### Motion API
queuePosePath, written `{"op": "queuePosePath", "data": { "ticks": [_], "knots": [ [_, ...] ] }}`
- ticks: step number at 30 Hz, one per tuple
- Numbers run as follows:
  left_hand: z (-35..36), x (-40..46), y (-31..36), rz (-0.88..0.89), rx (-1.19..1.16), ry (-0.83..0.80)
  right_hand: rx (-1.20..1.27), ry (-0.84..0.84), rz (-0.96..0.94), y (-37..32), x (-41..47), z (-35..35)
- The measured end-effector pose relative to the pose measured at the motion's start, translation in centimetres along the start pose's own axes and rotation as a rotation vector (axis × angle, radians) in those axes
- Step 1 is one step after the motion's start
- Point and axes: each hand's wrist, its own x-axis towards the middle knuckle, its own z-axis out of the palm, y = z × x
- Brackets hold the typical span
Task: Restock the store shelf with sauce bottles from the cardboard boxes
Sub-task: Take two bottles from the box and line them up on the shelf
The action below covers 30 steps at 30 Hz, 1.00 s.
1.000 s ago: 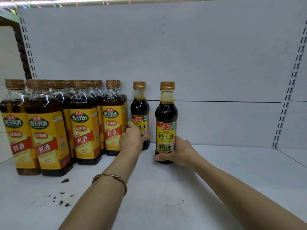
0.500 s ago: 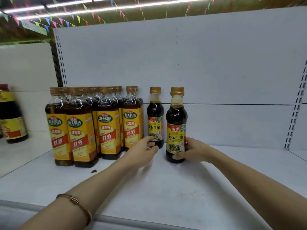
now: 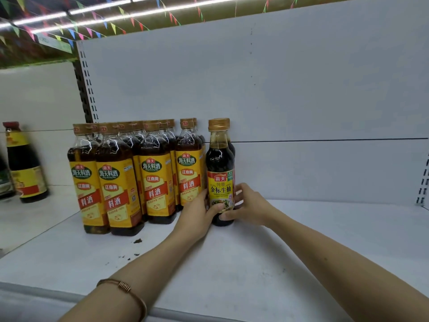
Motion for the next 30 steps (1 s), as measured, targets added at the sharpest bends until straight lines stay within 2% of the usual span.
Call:
{"op": "queuePosePath", "data": {
  "ticks": [10, 19, 24, 27, 30],
  "knots": [
    [0.5, 1.8, -1.0, -0.06, 0.048, 0.009, 0.108, 0.018, -0.003, 0.0, 0.2, 0.5],
    [0.3, 3.1, -1.4, -0.108, 0.121, -0.09, -0.044, 0.085, 0.0, -0.1, 0.4, 0.8],
    [0.7, 2.7, -1.1, -0.124, 0.232, -0.072, -0.153, 0.075, 0.045, -1.1, -0.3, 0.8],
    [0.7, 2.1, -0.5, -0.147, 0.393, -0.065, -0.177, 0.093, 0.063, -1.9, -1.9, 0.1],
    [0.2, 1.0, 0.0, -0.151, 0.419, 0.024, -0.22, 0.15, 0.059, -2.6, -3.9, -1.0]
  ]
}}
